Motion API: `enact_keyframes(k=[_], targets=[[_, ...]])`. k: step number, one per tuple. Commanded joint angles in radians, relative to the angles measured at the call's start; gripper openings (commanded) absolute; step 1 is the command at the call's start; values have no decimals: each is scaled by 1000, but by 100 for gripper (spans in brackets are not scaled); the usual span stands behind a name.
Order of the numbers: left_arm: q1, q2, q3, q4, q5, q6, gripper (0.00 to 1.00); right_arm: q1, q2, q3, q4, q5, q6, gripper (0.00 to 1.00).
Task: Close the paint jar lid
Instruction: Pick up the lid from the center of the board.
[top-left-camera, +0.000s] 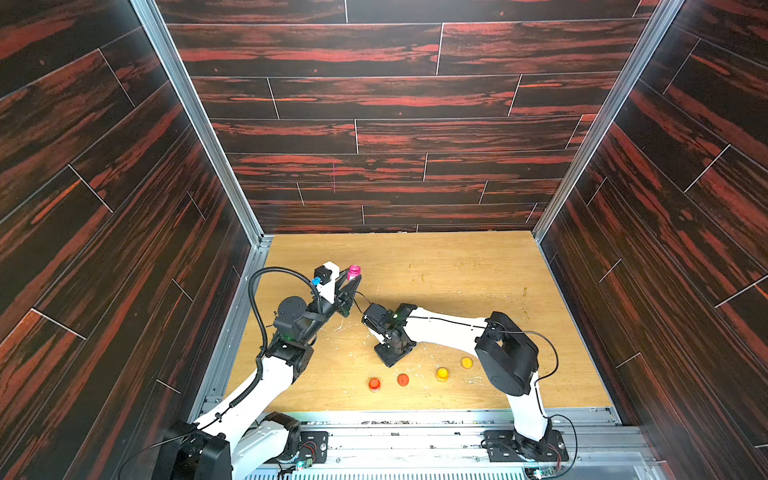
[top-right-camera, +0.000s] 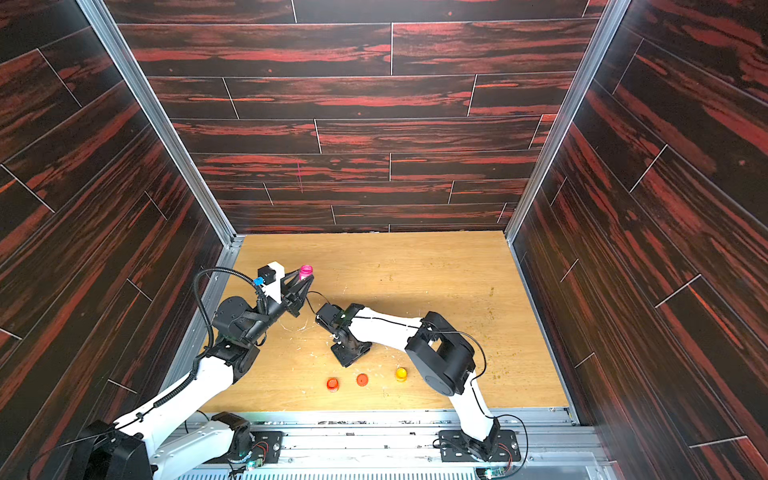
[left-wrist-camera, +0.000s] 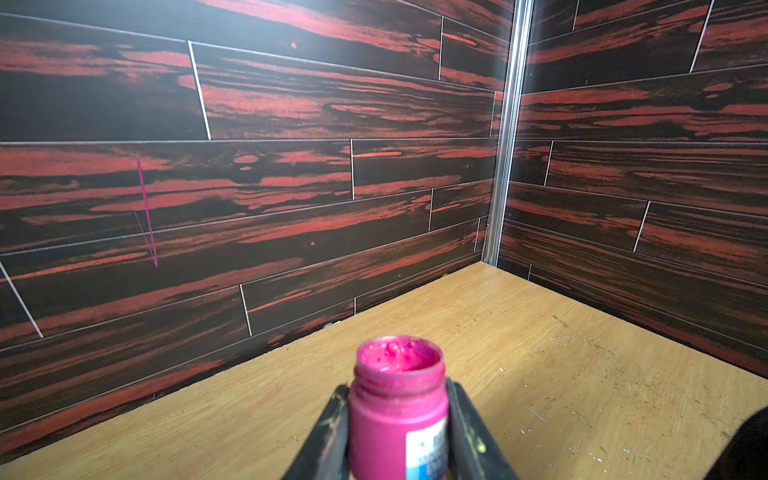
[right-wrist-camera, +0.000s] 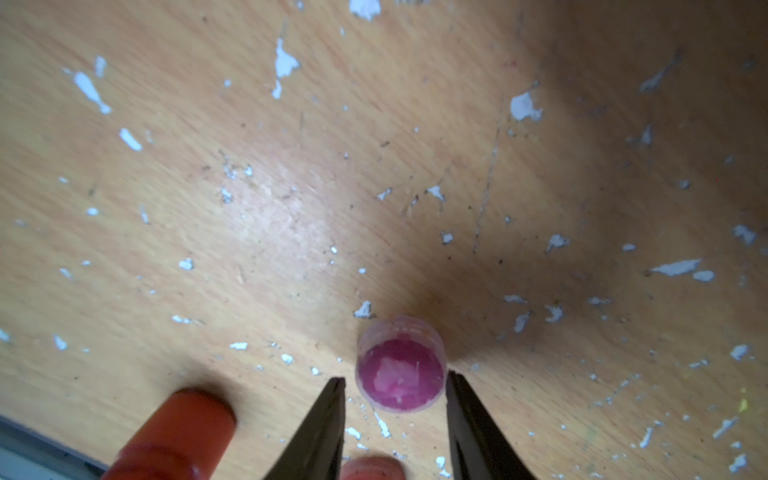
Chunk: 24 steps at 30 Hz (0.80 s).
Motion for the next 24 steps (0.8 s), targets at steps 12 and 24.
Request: enact_keyframes(k=[12, 24], targets=[[5, -33, -15, 6, -13, 17, 20, 15, 34, 2, -12, -3, 14, 40], [5, -37, -17, -3, -14, 16, 21, 15, 50, 17, -14, 4, 16, 42]])
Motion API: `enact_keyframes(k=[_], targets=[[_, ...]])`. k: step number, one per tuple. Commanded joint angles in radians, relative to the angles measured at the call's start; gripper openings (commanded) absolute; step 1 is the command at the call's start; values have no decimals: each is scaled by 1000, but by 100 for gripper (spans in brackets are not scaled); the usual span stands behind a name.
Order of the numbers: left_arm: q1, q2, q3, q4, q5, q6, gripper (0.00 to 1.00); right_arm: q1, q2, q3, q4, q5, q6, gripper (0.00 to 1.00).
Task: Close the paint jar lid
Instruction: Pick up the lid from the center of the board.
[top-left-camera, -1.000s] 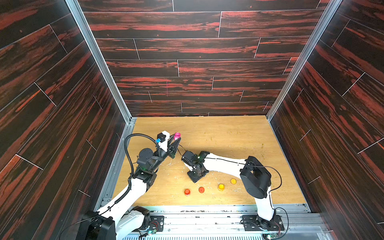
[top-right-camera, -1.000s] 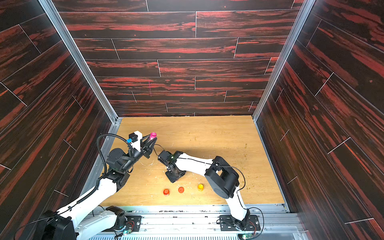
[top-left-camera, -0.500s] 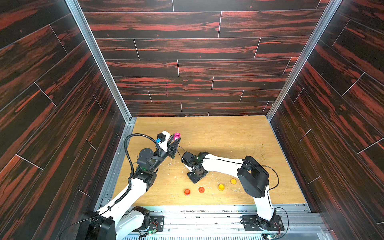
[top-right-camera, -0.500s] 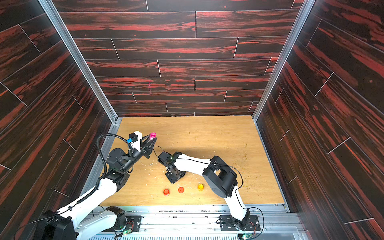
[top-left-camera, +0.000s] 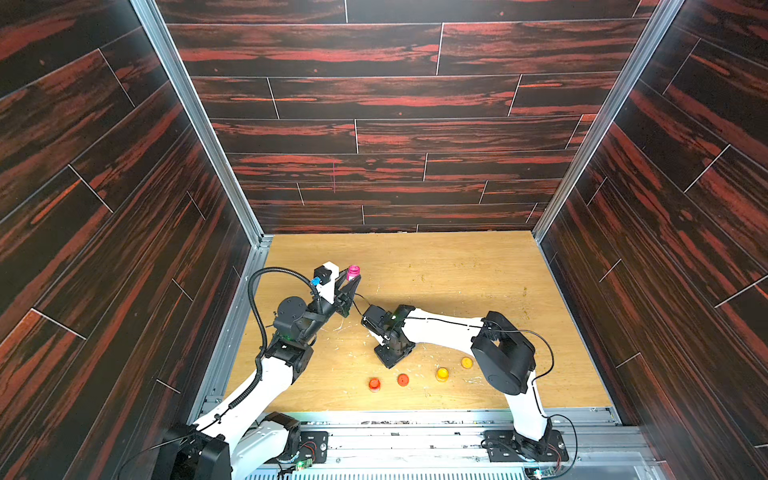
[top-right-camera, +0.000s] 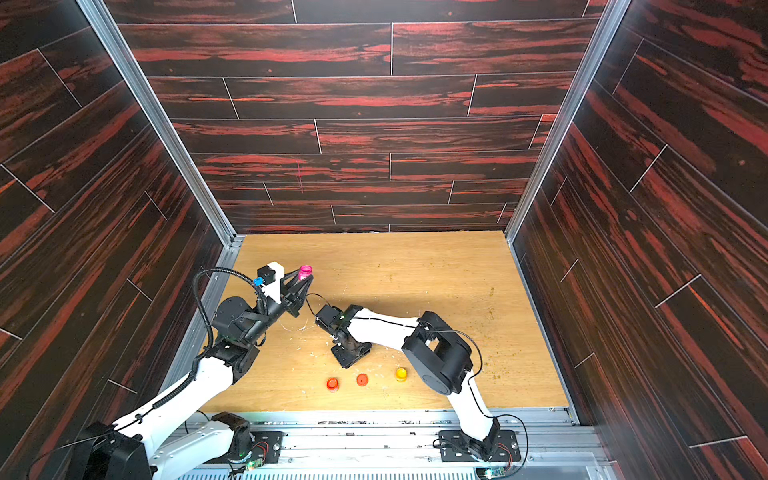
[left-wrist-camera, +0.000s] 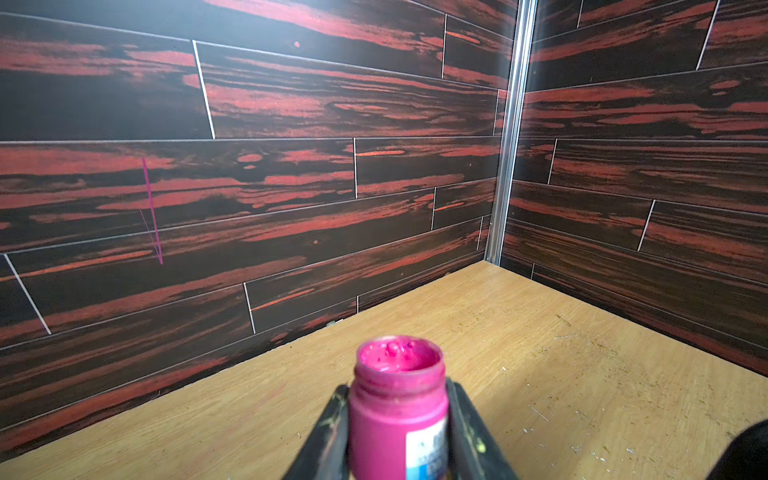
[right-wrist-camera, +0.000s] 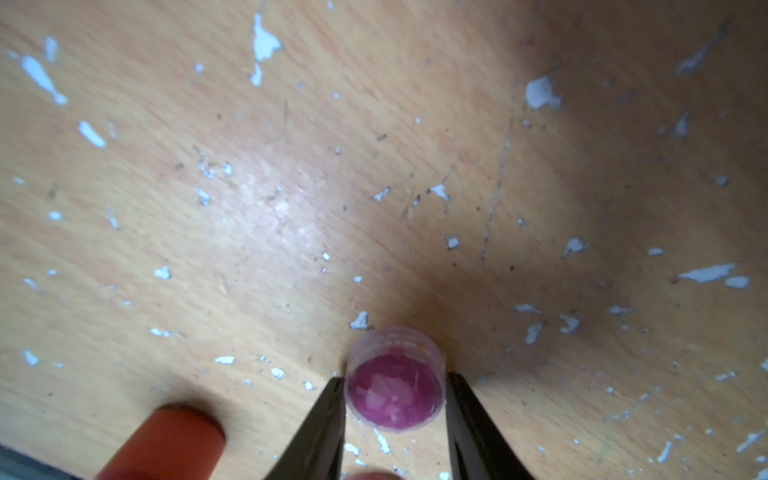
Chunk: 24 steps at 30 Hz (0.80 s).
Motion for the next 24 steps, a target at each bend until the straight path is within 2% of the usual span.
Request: enact_keyframes(k=[1, 6, 15, 24], targets=[[4, -30, -16, 6, -7, 12, 21, 13, 26, 17, -17, 8, 9, 42], [4, -27, -16, 4, -4, 10, 21, 13, 34, 30, -16, 13, 11, 41], [4, -26, -15, 3, -2, 11, 21, 13, 47, 55, -22, 20, 9, 45], [4, -28, -17, -2, -3, 12, 21, 11, 56, 57, -27, 27, 7, 37]])
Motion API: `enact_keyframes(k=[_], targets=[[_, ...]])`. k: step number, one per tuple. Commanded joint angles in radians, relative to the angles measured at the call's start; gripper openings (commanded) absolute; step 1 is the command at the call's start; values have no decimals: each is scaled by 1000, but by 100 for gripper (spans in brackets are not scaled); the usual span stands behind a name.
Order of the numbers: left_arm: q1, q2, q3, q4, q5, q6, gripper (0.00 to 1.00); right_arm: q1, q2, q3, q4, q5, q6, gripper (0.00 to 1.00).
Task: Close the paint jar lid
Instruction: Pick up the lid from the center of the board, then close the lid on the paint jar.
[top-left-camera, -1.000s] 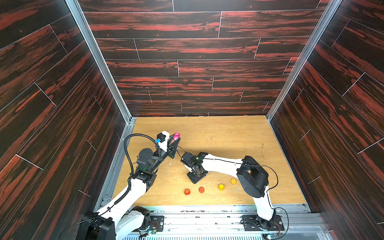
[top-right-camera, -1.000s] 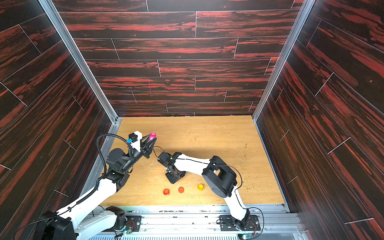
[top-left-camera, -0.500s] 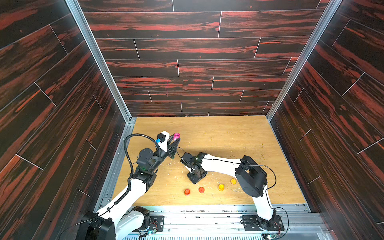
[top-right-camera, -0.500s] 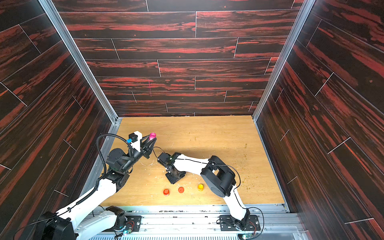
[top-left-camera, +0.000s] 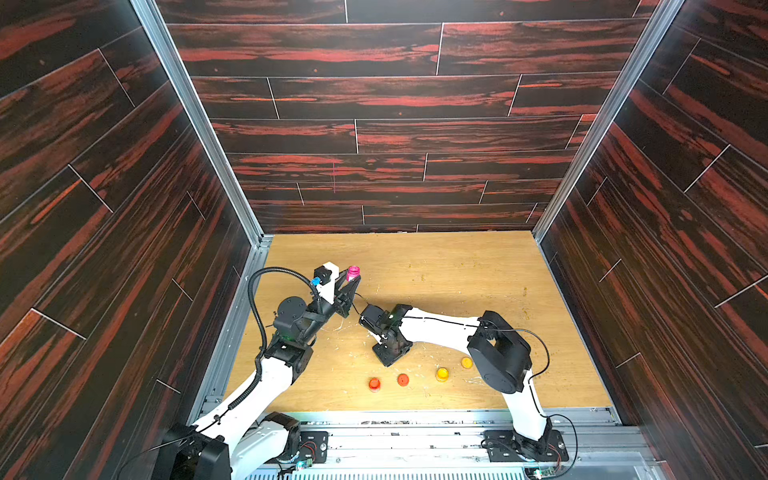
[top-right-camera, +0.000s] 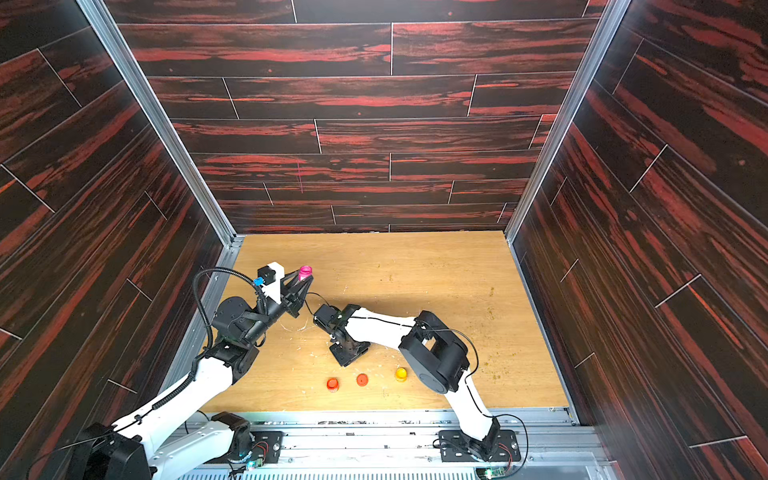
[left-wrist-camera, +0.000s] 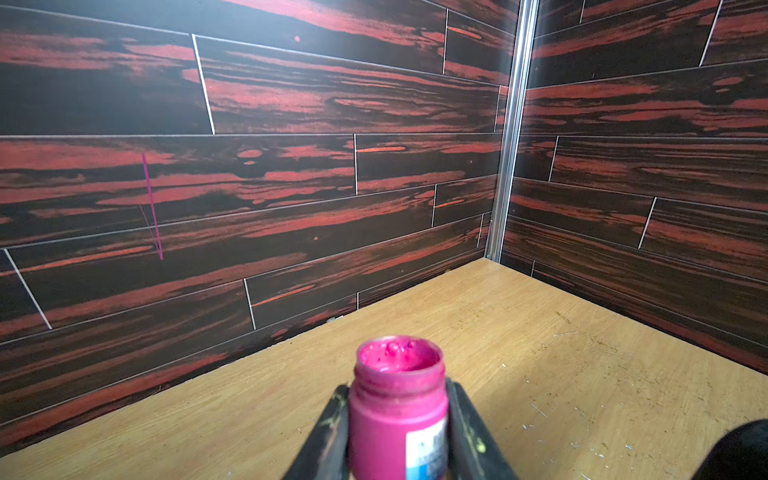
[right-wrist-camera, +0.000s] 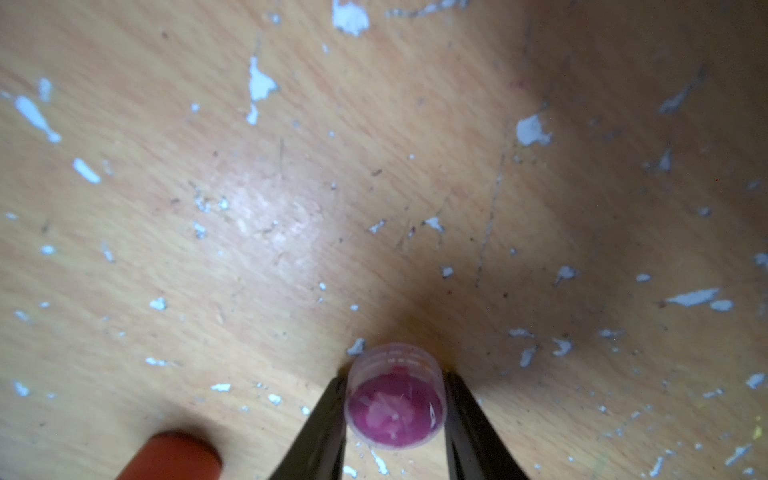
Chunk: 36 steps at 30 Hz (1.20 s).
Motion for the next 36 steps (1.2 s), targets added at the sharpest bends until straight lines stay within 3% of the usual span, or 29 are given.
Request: enact_keyframes(k=[1, 7, 11, 20, 26, 36], targets=[[3, -24, -16, 12, -2, 12, 21, 10, 31, 23, -23, 6, 4, 36], [4, -23, -18, 14, 0, 11, 21, -1, 5, 13, -20, 19, 9, 32], [4, 3, -9, 41, 18, -8, 21, -61, -92, -55, 11, -16, 13, 31], [-3, 185, 70, 179, 167, -64, 21, -379, -422, -176, 102, -361, -41, 31], [-39, 260, 142, 159, 246, -25, 20, -537, -502, -80, 61, -570, -115, 31], [-118, 315, 257, 9, 401, 12, 19, -585, -519, 63, 63, -824, -150, 30]])
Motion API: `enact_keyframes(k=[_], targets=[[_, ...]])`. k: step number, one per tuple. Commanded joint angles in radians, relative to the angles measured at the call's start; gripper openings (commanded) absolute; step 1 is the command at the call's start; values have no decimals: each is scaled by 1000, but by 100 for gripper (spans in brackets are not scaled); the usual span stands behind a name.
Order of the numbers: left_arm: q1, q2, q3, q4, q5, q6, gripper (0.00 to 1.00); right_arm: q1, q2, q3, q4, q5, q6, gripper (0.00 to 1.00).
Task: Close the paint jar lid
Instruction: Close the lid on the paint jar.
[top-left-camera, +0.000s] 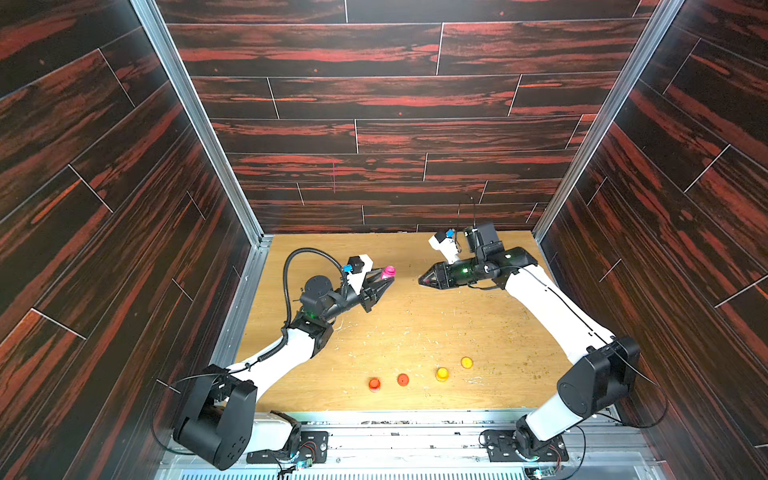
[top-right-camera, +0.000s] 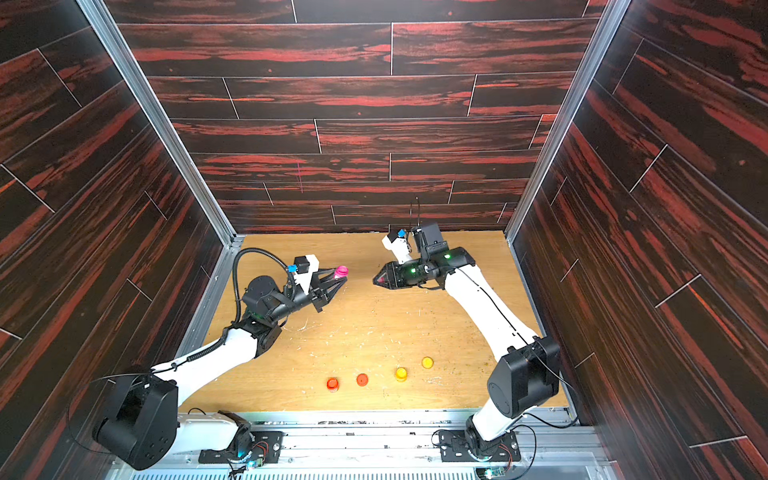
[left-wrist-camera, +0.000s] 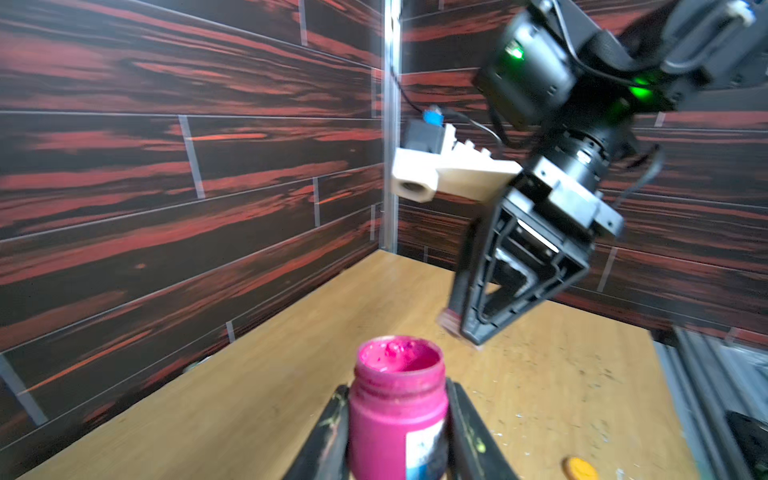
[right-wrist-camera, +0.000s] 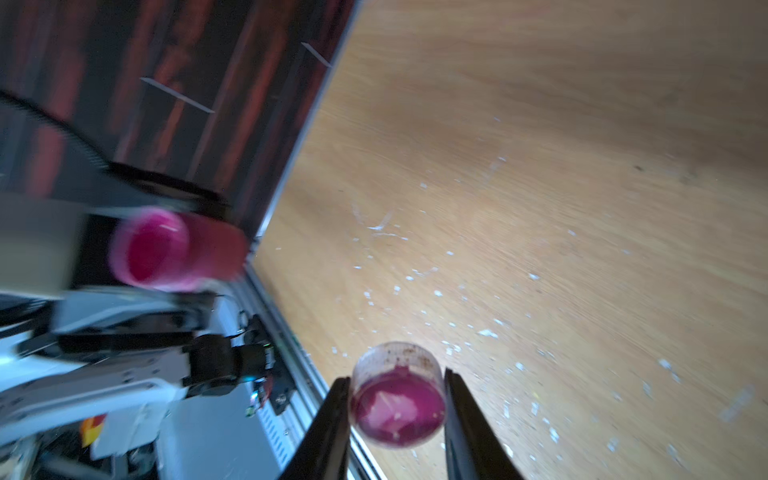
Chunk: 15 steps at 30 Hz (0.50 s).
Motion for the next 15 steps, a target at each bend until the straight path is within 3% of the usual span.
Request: enact_keyframes(k=[1, 15], targets=[[-21, 2, 53, -78, 93, 42, 19, 3, -19, 41, -22, -134, -31, 30], [-52, -15, 52, -149, 72, 80, 19, 19, 0, 87, -16, -218, 3, 30]])
